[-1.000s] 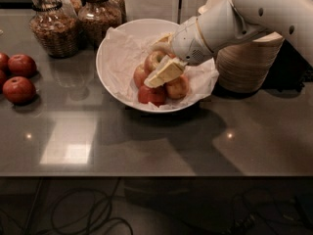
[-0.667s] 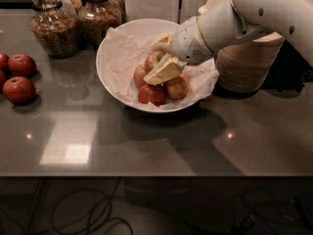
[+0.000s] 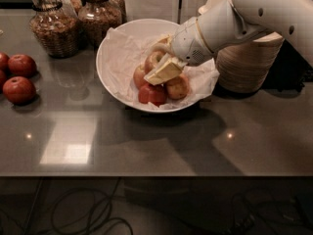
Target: Pick apple from white bowl
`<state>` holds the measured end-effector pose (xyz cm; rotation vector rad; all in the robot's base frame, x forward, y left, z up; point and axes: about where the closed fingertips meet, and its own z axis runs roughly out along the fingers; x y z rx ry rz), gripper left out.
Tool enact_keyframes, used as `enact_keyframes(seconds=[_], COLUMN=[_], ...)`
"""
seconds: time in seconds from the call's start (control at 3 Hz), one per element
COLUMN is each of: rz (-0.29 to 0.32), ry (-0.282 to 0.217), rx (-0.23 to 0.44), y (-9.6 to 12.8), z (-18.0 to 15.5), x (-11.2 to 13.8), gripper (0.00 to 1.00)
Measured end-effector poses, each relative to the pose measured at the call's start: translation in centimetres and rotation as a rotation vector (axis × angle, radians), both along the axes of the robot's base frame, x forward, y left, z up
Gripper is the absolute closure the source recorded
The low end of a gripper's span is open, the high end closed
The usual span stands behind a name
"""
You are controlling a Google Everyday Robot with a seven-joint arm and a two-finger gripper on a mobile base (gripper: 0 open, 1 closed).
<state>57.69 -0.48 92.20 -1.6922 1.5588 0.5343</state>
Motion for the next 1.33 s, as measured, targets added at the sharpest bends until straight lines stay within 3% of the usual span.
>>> enact_keyframes(seconds=[0.33,1.0,1.33], rz=[0.037,0.124,0.124], ry=[-0.027,-0.156,-0.156], rx=[0.028,0.129,0.129], y=[1.2,2.7,2.7], z=[1.6,9.4,9.4], x=[-0.7,-2.4,-2.4], gripper=[1.00,1.00,1.00])
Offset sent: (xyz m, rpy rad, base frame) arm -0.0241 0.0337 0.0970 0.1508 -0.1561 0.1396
